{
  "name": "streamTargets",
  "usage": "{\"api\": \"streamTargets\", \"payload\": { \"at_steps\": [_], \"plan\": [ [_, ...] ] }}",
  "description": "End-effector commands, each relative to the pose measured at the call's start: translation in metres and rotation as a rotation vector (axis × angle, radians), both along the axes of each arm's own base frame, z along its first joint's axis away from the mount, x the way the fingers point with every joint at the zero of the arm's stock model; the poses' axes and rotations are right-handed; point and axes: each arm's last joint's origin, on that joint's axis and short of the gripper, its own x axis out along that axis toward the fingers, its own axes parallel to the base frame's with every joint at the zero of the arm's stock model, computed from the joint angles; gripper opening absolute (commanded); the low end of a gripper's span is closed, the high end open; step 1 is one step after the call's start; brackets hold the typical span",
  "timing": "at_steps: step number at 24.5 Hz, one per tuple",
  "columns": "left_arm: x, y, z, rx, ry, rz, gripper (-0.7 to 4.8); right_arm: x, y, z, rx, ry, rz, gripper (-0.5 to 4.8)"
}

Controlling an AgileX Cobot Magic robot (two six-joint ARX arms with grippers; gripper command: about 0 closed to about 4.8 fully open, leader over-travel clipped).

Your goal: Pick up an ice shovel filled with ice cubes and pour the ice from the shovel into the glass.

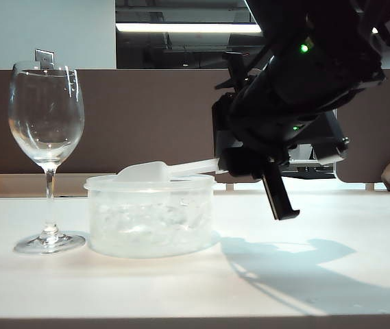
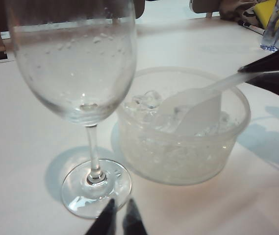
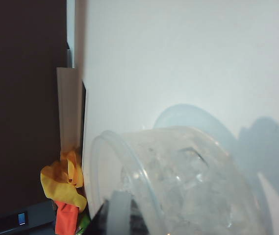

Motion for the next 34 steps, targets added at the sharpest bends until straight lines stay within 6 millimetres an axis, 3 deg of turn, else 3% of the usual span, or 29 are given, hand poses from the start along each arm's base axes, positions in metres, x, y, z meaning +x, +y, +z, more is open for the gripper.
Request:
{"api": "streamTargets", "payload": {
  "at_steps": [1,19,26,34],
  "plan": [
    [0.000,0.000,0.001,-0.007,-0.006,-0.001,0.29,-0.001,0.000,-0.001,0.001,0.012,-0.006,0.01],
    [0.000,0.000,0.001,-0.007,-0.006,-0.001,0.29,0.005,-0.008,0.010,0.053,-0.023,-0.040,-0.01],
    [0.000,0.000,0.001,-0.007,-0.006,-0.001,0.29,0.008,-0.015,0.023,0.095,-0.061,-0.057,-0.01],
    [0.000,0.000,0.001,-0.007,-0.006,-0.001,0.29,0.006,-0.023,0.052,0.125,-0.198,-0.043,-0.01]
  ]
}}
